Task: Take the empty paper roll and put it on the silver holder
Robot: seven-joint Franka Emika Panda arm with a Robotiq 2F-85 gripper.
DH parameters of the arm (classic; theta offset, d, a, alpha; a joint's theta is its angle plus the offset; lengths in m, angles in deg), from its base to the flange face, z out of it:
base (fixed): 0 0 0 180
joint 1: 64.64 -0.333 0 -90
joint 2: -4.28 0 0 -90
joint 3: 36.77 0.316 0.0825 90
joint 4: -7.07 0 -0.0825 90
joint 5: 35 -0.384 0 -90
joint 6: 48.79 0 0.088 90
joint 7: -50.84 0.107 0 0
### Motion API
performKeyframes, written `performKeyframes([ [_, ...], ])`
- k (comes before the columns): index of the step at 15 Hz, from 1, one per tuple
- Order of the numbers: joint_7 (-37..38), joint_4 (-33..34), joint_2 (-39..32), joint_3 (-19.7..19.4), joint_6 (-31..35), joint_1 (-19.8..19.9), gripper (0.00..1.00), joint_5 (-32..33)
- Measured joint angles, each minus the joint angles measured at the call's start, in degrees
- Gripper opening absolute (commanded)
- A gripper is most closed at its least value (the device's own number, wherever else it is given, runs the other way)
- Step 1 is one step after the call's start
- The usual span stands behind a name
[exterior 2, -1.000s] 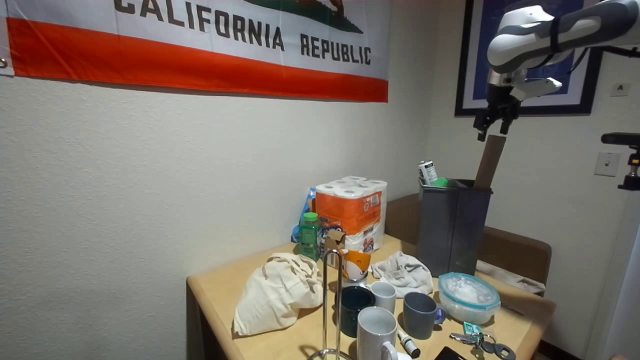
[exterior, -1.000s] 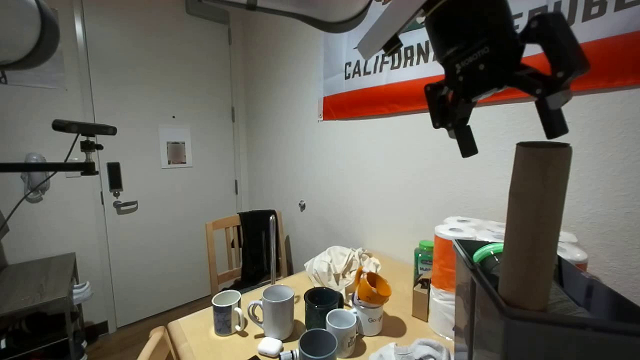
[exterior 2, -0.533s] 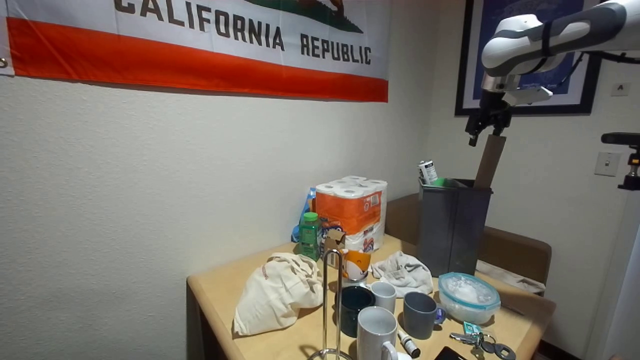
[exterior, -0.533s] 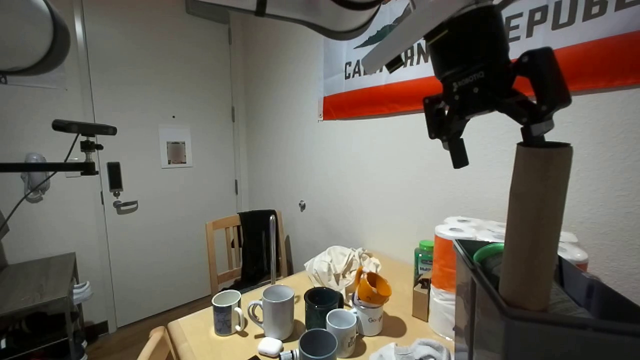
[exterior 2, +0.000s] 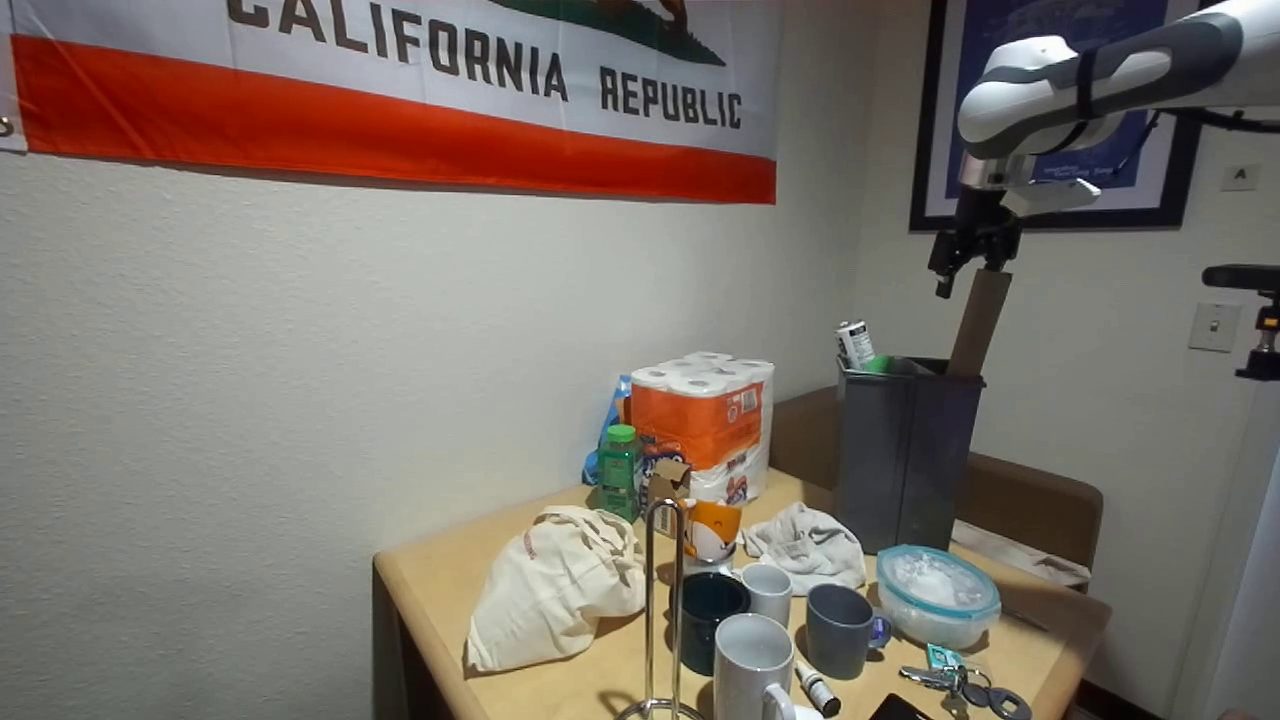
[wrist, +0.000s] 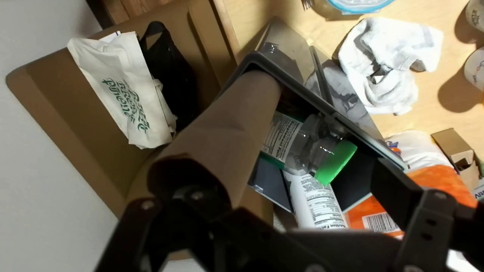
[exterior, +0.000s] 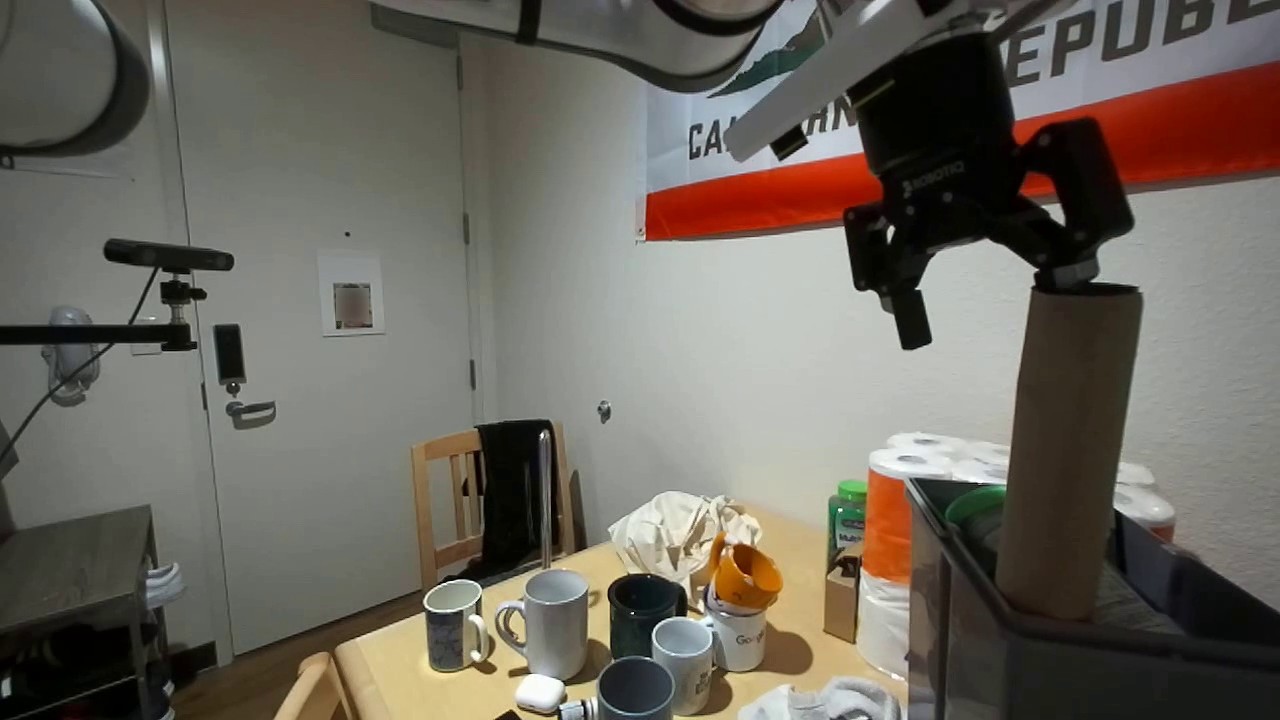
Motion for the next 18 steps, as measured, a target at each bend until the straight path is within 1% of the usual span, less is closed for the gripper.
performKeyframes([
  [6,0.39,0.04,2.22,0.06,-3.25,-3.32,1.00,4.07],
  [14,0.42,-0.28,2.46,-0.68,-4.15,-3.40,1.00,5.88],
  [15,0.42,-0.37,2.46,-0.86,-4.29,-3.33,0.75,5.91],
  [16,0.42,-0.46,2.47,-1.05,-4.39,-3.24,0.74,5.91],
  [18,0.44,-0.86,2.46,-1.30,-4.46,-3.01,0.58,5.91],
])
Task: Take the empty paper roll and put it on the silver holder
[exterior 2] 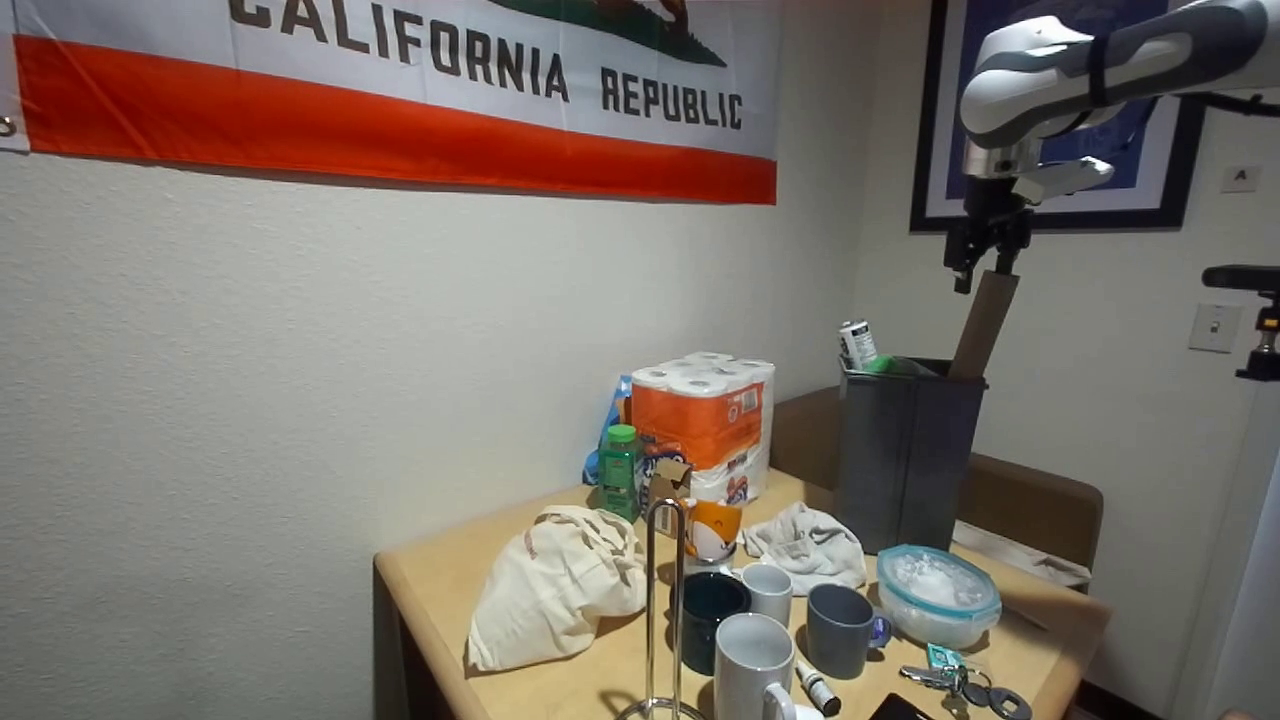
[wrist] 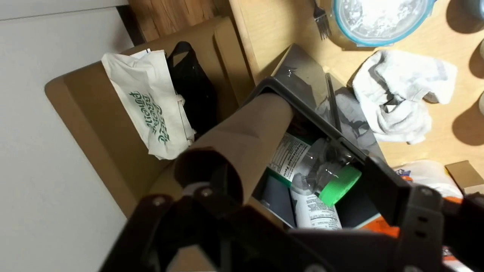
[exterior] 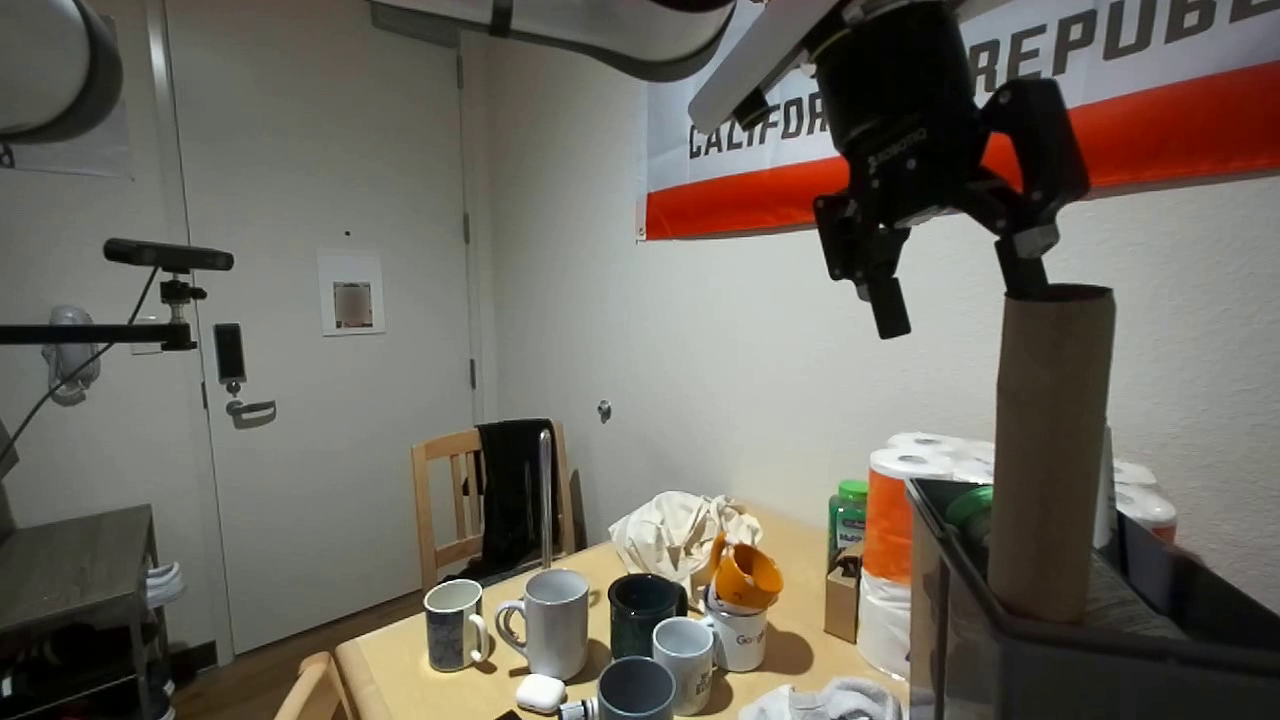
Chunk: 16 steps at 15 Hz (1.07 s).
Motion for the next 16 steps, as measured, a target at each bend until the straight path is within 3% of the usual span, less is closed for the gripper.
performKeyframes([
  [6,0.45,-0.98,0.01,-0.62,-0.10,0.37,0.11,0.00],
  [8,0.82,-0.98,0.01,-0.73,-0.29,0.37,0.00,0.00],
  [16,2.10,0.77,0.06,-0.13,-0.93,0.48,0.01,0.18],
])
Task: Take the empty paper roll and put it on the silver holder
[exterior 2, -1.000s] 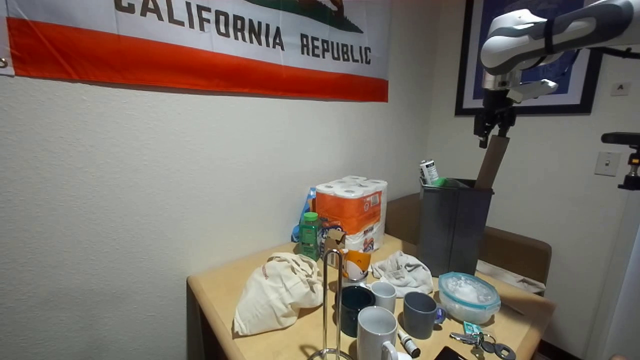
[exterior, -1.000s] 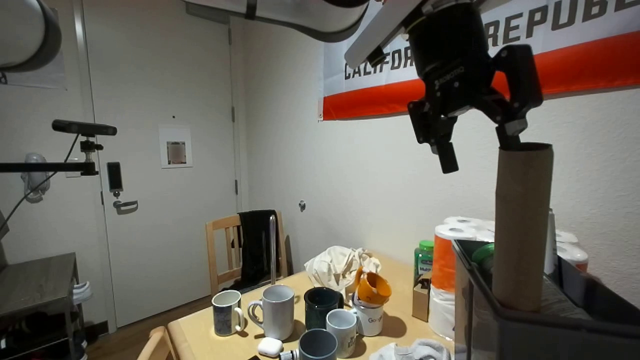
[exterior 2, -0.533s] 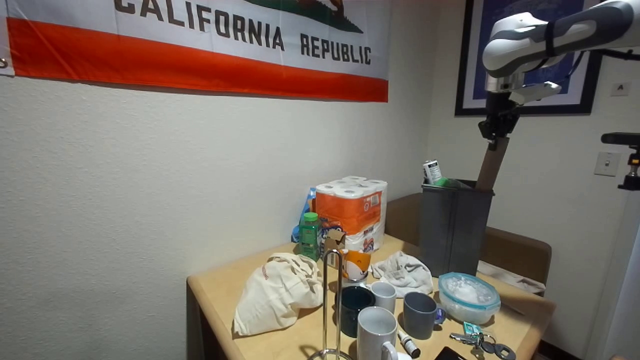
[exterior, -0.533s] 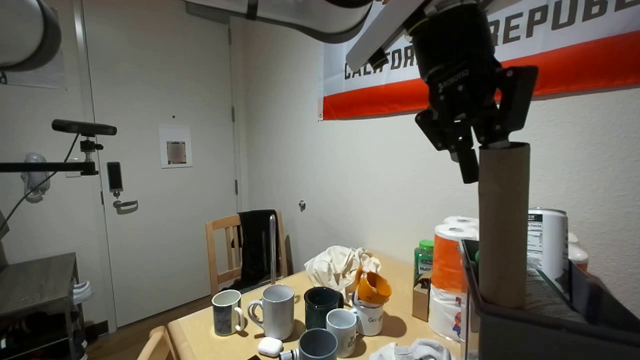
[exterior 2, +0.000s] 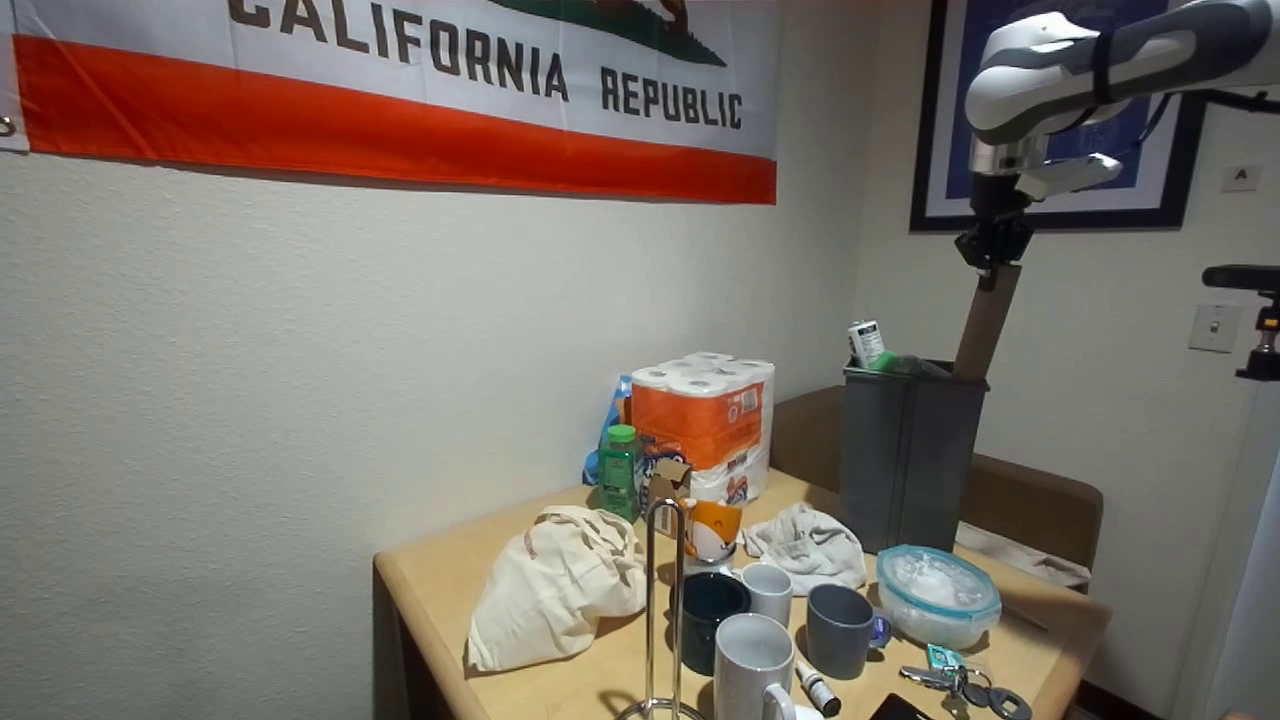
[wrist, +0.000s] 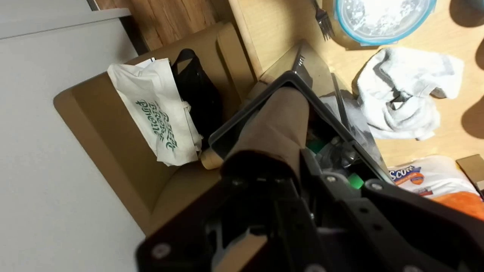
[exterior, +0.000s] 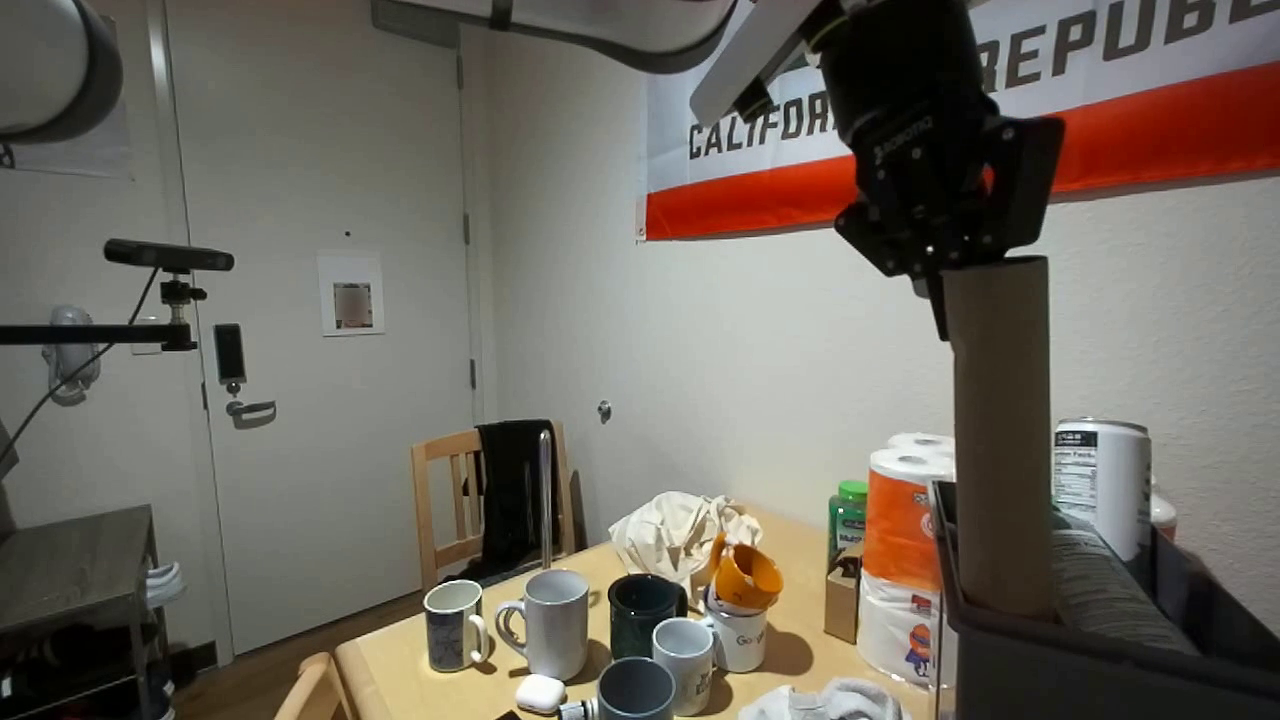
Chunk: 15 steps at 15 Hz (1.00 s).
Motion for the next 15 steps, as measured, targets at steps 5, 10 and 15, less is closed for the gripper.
performKeyframes([
  [5,0.00,5.67,0.06,0.78,-3.40,-0.55,0.01,0.48],
  [10,0.00,11.72,-0.04,1.25,-6.53,-2.53,0.01,0.48],
  [15,0.00,16.31,-0.31,1.48,-7.66,-4.59,0.01,0.25],
])
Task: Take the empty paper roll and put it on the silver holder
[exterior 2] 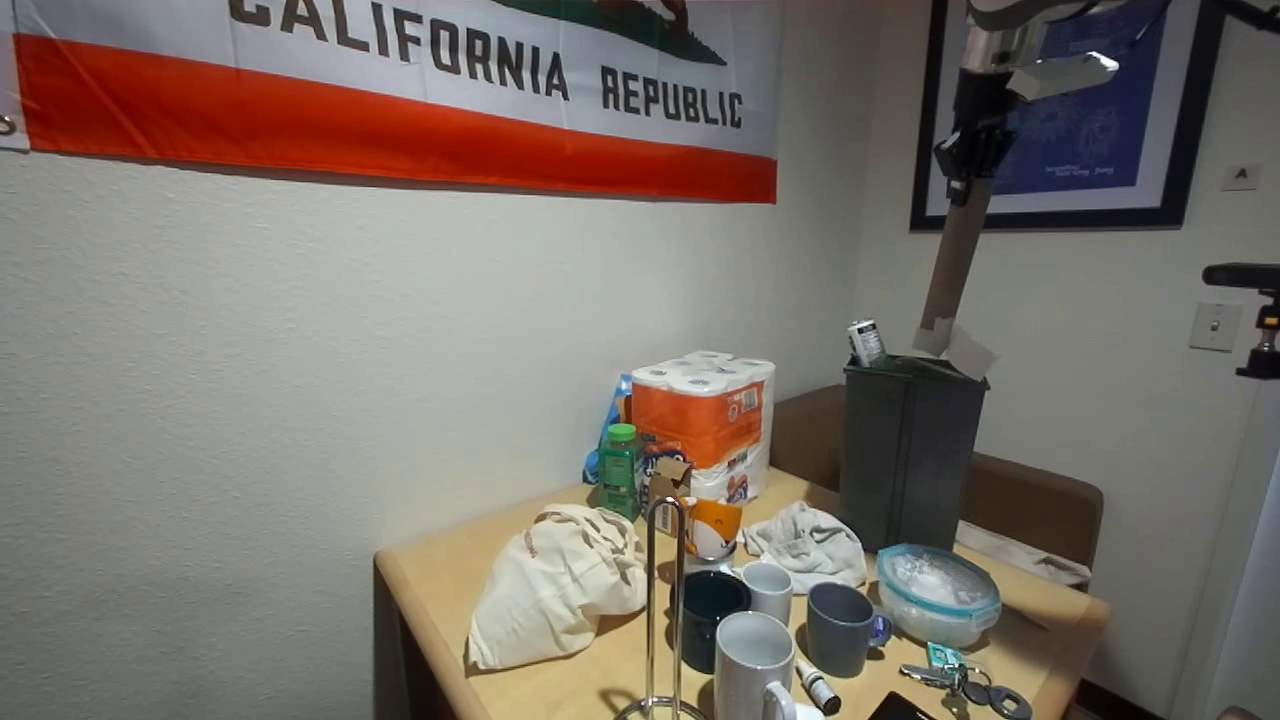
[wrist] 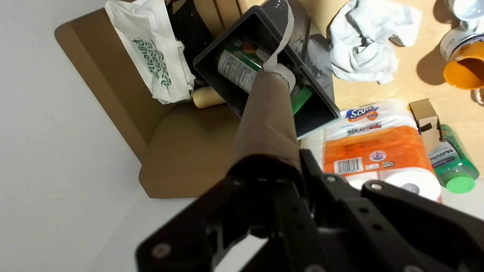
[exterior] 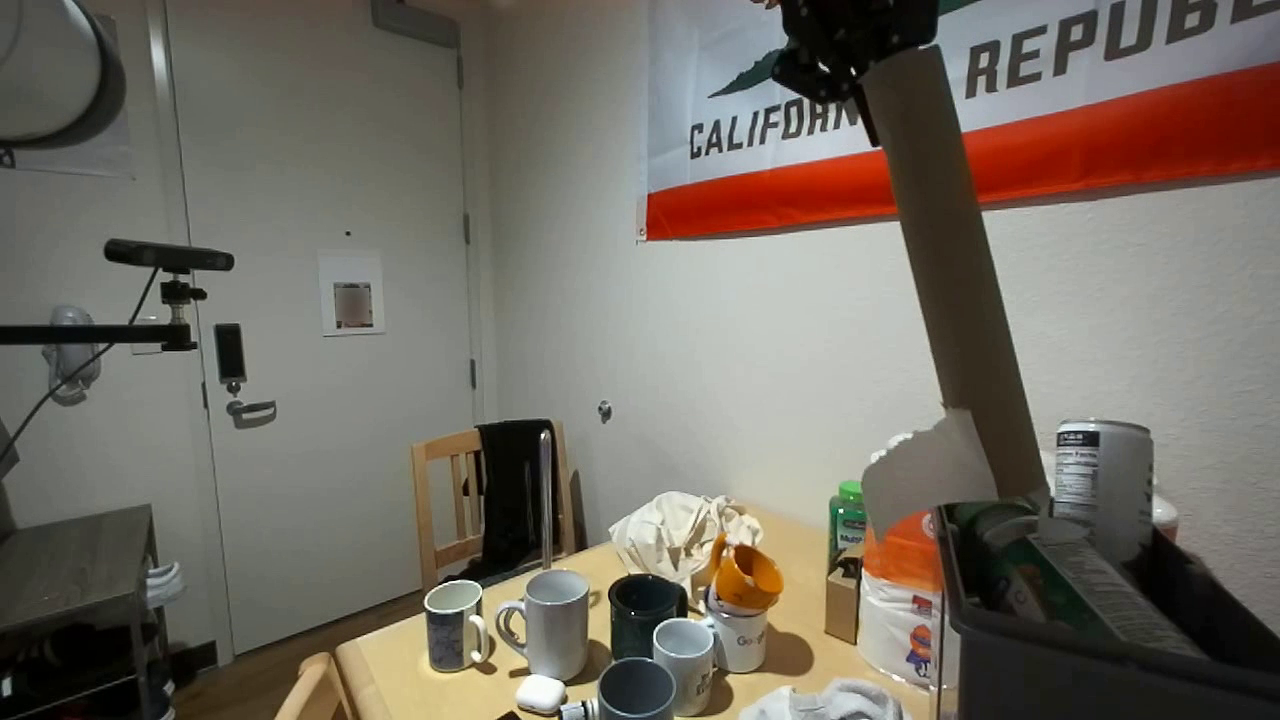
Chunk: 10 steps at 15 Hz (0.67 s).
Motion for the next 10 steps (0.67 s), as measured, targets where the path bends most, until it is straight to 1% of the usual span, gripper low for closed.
performKeyframes([
  [2,0.00,1.25,-0.16,0.28,-0.49,-0.73,0.01,-0.93],
  [5,-0.12,2.52,-0.57,1.69,-1.71,-1.83,0.01,-3.18],
  [7,-0.24,2.74,-0.65,3.18,-3.08,-3.18,0.01,-3.77],
  [10,-0.46,2.82,-0.68,6.15,-5.99,-6.22,0.01,-3.78],
])
